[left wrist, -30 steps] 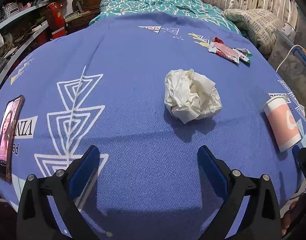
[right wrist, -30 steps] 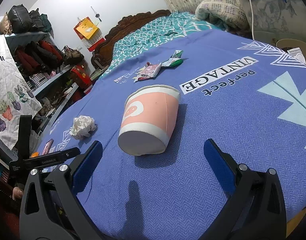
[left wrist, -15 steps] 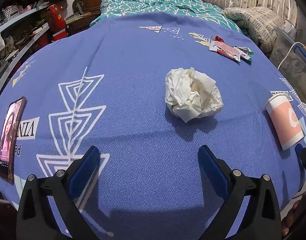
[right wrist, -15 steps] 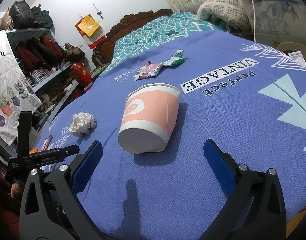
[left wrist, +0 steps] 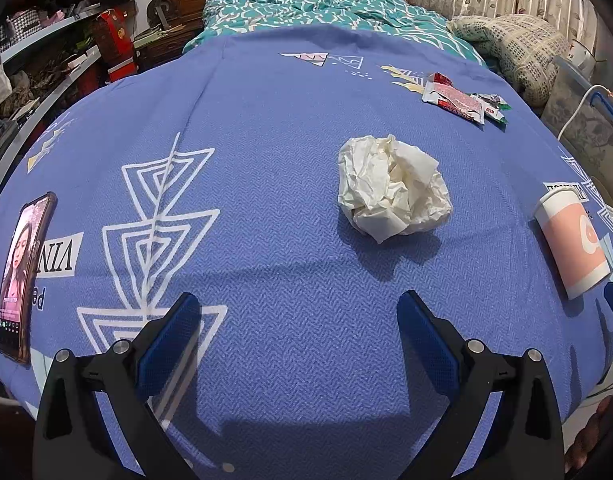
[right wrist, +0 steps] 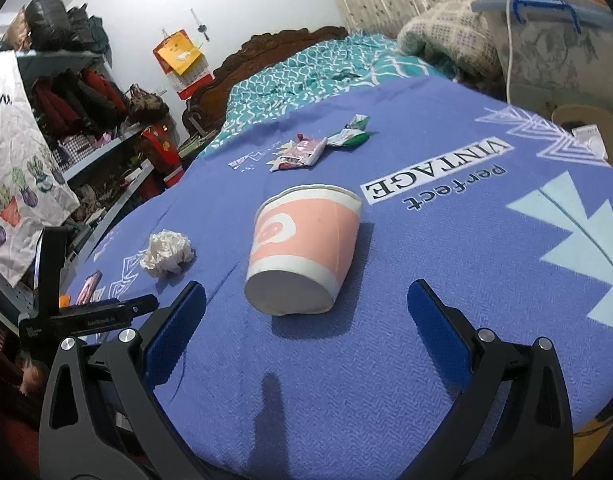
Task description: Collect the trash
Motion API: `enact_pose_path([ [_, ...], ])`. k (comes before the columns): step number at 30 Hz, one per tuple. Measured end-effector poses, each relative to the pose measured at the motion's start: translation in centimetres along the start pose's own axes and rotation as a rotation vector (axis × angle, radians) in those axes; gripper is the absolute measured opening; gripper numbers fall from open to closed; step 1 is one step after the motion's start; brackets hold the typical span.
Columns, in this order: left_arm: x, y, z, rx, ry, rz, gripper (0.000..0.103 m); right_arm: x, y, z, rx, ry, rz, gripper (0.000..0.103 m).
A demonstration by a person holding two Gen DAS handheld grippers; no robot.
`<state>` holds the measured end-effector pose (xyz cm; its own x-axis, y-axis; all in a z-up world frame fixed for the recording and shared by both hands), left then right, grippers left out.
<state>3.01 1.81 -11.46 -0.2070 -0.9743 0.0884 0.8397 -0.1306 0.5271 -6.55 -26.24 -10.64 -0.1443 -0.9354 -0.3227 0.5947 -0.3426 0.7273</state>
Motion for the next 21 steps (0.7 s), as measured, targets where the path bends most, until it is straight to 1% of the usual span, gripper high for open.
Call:
enact_pose_path([
  [7, -0.2, -0.1, 0.2, 0.014, -0.002, -0.009, 0.096, -1.1, -0.2, 0.0, 0.012, -0.009, 0.049, 0.1],
  [10, -0.8, 0.0, 0.5, 0.034, 0.003, 0.005, 0.094, -1.2, 0.1, 0.1, 0.016, -0.009, 0.056, 0.1],
  [12, -1.3, 0.4, 1.6, 0.09, -0.017, 0.027, 0.094, -1.3, 0.4, 0.2, 0.024, -0.011, 0.06, 0.1],
  [14, -1.4, 1.1, 2.7, 0.139, -0.035, 0.027, 0.094, -1.5, 0.5, 0.3, 0.029, -0.014, 0.064, 0.1],
  [17, -0.6, 2.0, 3.2, 0.144, -0.075, -0.007, 0.094, -1.8, 0.7, 0.2, 0.028, -0.017, 0.07, 0.097],
  [21, 0.6, 2.8, 3.2, 0.137, -0.116, -0.025, 0.092, -2.1, 0.6, 0.0, 0.021, -0.02, 0.087, 0.092],
])
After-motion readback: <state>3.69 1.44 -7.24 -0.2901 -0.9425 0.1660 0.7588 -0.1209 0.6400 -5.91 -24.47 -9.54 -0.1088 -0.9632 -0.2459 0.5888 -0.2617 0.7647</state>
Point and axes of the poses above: each gripper's, at about its wrist camera, not at the fingertips, and z roughly against the way its jaws point, x to its right, y to its top, the point moved 5 cm from there along -z, roughly the way its jaws point, and after that the axes turned 8 degrees about -y, right-handed, at the moved point
